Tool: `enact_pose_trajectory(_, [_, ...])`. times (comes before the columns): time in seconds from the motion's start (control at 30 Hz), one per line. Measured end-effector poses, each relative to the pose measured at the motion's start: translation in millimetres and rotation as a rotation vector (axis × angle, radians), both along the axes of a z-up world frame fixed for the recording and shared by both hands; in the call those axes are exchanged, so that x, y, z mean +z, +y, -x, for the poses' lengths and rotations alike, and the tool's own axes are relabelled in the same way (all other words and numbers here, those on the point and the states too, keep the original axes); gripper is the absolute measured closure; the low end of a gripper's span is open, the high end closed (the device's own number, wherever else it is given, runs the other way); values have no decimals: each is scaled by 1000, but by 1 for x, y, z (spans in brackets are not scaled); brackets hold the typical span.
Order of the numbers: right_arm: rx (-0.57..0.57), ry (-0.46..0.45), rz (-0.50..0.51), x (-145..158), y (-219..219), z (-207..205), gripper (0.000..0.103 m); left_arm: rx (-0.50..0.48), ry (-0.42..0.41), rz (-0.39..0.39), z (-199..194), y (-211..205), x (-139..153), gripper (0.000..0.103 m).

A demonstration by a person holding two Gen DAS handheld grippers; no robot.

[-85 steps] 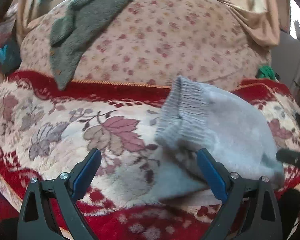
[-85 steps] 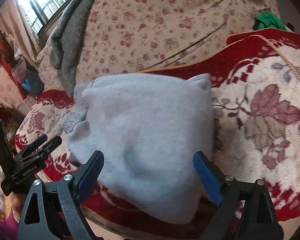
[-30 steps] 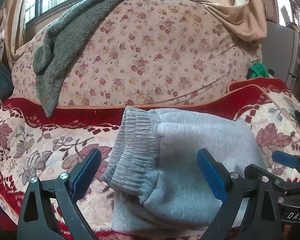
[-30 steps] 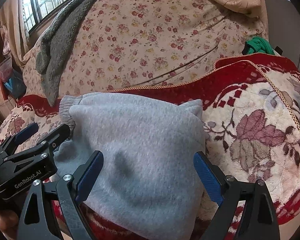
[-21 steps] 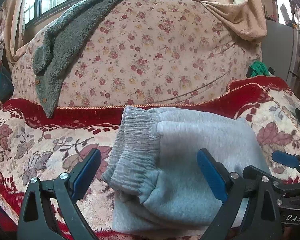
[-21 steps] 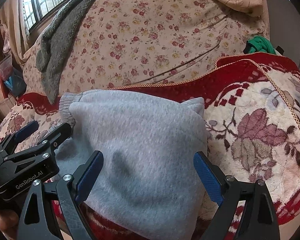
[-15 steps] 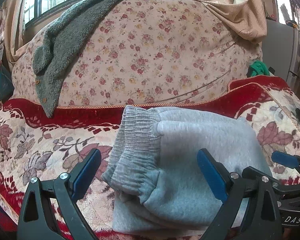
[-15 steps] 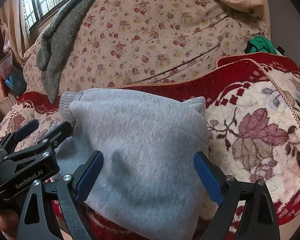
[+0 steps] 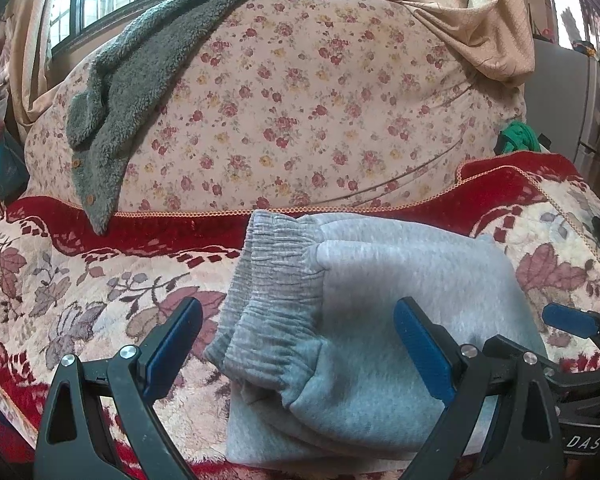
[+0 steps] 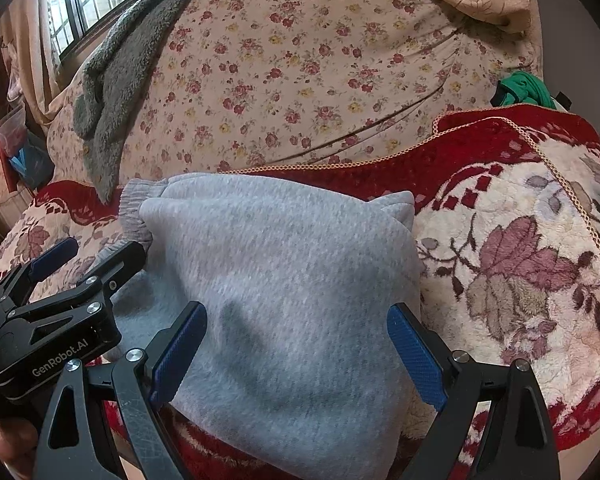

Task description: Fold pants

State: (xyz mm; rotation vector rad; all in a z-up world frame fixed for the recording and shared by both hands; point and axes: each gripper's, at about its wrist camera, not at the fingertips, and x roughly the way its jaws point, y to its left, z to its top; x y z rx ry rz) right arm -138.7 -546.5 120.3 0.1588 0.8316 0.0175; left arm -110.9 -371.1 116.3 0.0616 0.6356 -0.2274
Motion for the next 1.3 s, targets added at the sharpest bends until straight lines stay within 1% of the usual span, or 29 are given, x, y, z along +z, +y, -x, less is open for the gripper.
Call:
enact_pose_trajectory(0.47, [4,0,9,-3,0,-2,8,-13,7,6,0,2,-1,7])
enact_pose_trajectory(0.6, [4,-2,0,-2,-4,-2,8,-16,3,5,0,2,0,7])
enact_pose_trajectory(0.8, [2,-7,16,1,-4,-1,8,-29,-10,-1,4,-2,6,7])
enact_pose_trajectory(1.3, [2,-6,13,2,-5,2,8,-26,-13,-5,6,-5,8,7])
